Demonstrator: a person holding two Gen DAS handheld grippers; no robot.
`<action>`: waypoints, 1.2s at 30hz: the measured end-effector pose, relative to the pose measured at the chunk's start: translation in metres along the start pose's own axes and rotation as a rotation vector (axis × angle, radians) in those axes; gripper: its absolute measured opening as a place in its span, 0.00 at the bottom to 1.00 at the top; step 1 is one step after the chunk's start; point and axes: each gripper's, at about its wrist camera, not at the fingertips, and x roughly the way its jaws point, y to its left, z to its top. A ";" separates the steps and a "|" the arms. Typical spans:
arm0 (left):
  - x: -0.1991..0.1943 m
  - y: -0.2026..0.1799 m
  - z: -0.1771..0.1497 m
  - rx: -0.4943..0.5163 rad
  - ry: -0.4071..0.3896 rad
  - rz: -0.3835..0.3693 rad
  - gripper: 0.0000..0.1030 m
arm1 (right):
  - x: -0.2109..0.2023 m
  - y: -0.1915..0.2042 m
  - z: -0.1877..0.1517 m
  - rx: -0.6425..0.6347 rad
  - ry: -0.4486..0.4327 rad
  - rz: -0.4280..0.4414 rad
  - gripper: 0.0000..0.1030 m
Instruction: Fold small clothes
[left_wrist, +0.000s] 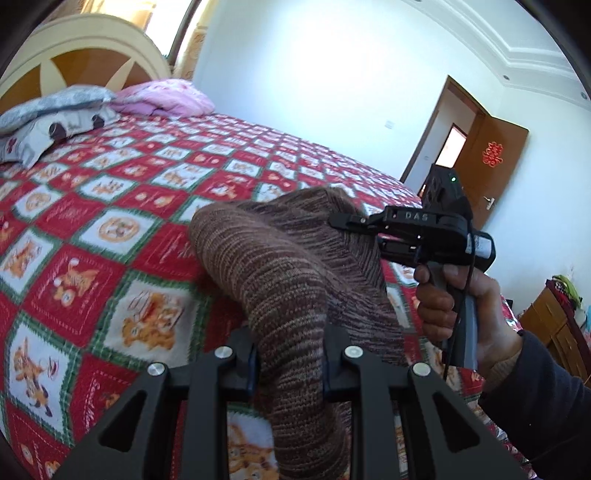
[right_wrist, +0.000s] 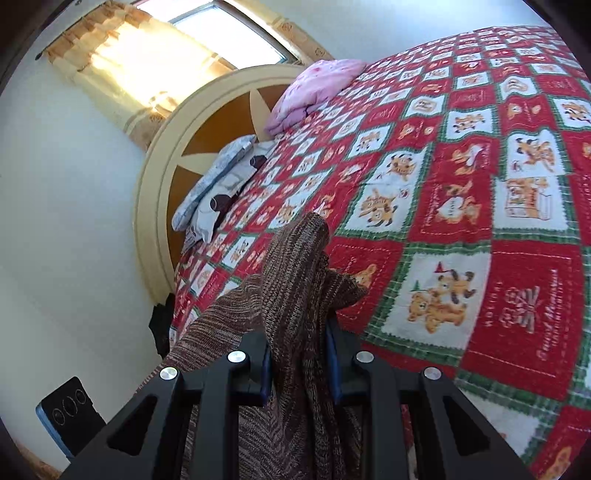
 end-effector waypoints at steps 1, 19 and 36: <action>0.002 0.003 -0.002 -0.006 0.006 0.004 0.24 | 0.003 0.000 0.000 -0.005 0.005 -0.010 0.23; 0.015 0.024 -0.022 -0.071 0.055 0.018 0.26 | 0.028 -0.033 -0.016 0.035 0.054 -0.110 0.24; 0.008 0.026 -0.021 -0.099 0.068 0.062 0.43 | 0.005 -0.037 -0.034 0.031 0.047 -0.142 0.27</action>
